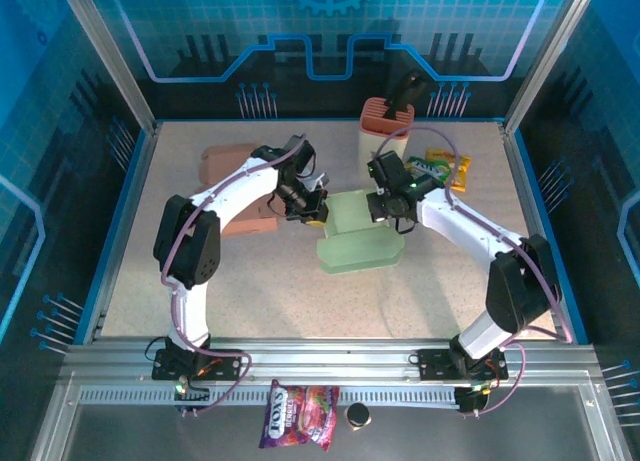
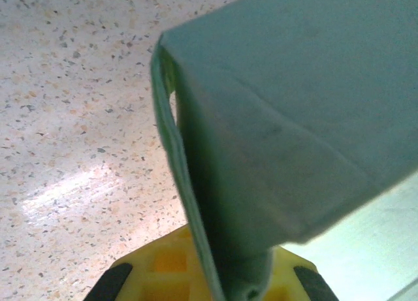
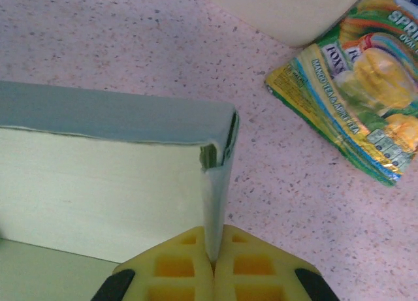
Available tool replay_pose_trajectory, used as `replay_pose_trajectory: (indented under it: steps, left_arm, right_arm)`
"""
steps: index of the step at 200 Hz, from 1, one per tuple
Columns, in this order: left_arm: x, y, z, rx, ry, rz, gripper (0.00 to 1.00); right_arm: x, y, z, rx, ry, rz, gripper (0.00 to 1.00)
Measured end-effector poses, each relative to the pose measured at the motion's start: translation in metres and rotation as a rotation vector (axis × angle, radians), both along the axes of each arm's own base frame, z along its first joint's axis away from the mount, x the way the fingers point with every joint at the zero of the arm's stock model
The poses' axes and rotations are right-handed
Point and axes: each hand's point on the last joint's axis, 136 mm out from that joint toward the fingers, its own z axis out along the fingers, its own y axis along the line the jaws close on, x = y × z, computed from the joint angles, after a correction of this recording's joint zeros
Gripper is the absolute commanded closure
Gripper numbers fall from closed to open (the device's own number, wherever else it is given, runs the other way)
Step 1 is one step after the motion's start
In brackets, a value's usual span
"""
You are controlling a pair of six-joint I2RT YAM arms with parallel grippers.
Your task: Fold the paper box
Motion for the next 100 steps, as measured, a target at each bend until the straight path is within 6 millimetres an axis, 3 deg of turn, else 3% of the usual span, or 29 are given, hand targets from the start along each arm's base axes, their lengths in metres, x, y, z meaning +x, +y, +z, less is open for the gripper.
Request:
replay_pose_trajectory:
  steps: [52, 100]
  left_arm:
    - [-0.004, 0.003, -0.022, 0.102, 0.006, 0.049, 1.00]
    - [-0.005, 0.008, -0.033, 0.167, 0.006, 0.076, 1.00]
  right_arm:
    - [-0.006, 0.002, -0.022, -0.055, 0.052, -0.049, 1.00]
    - [-0.008, 0.009, -0.036, -0.017, 0.098, -0.058, 0.93]
